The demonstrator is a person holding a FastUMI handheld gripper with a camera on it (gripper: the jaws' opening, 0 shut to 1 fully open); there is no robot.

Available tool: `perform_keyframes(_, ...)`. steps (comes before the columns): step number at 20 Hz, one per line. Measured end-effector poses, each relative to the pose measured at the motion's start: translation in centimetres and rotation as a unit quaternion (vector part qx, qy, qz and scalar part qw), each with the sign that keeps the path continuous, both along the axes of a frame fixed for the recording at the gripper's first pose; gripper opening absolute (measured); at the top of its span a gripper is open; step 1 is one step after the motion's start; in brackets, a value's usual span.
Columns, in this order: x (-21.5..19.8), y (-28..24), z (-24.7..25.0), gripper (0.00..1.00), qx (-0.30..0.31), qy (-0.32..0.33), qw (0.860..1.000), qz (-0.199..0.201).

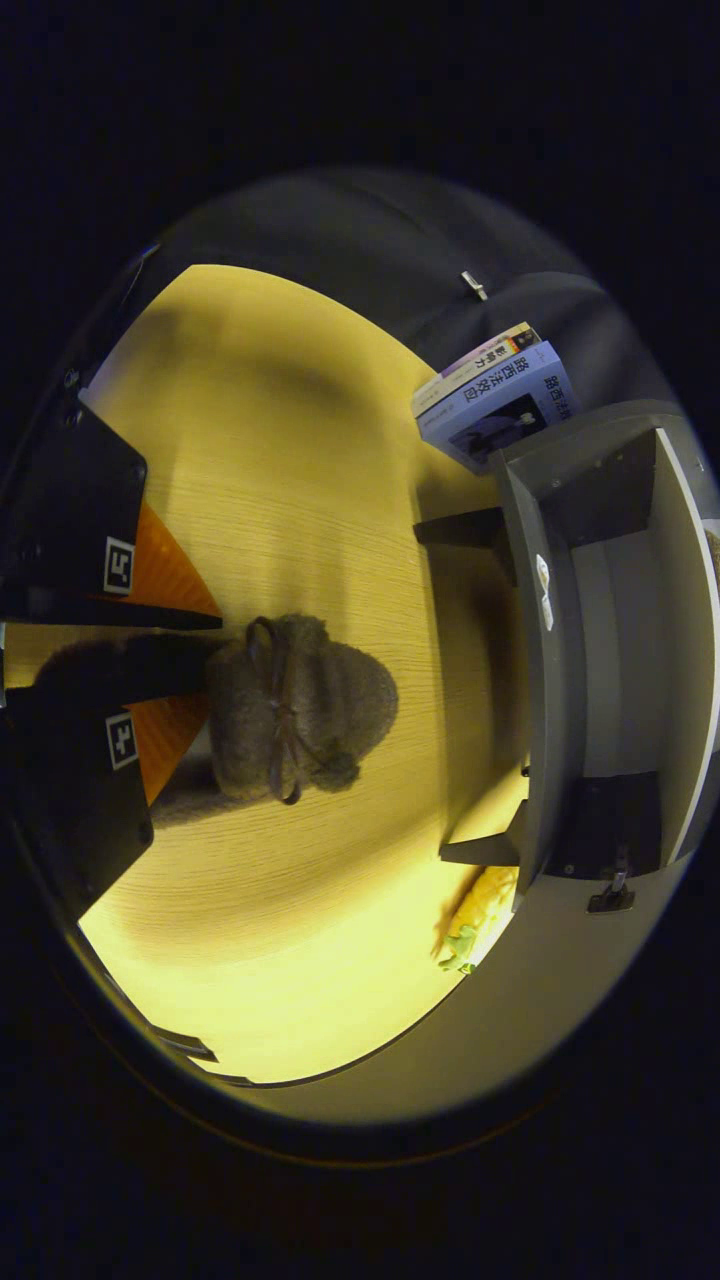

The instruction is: Open the shoe cabinet door, grab the shoes and put them into the shoe cabinet, then close the shoe cabinet door.

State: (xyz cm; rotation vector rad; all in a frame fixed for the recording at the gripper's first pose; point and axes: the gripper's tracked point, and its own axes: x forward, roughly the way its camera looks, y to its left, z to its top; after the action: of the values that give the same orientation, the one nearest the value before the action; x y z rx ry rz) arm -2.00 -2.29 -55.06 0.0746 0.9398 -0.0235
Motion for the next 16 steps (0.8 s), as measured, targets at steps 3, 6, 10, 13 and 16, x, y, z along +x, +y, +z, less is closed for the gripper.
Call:
perform_keyframes(3,1.1,-0.3,-0.7,0.28,0.003,-0.002,1.000,0.000)
perform_keyframes(6,2.4,-0.4,-1.2,0.28,-0.005,-0.011,1.000,0.011)
perform_keyframes(10,3.5,-0.7,-1.3,0.27,-0.012,-0.022,1.000,0.018)
perform_keyframes(13,3.7,-0.8,-1.3,0.05,-0.010,-0.027,0.999,0.013)
perform_keyframes(16,3.5,-0.7,-1.2,0.05,-0.017,-0.024,0.999,0.019)
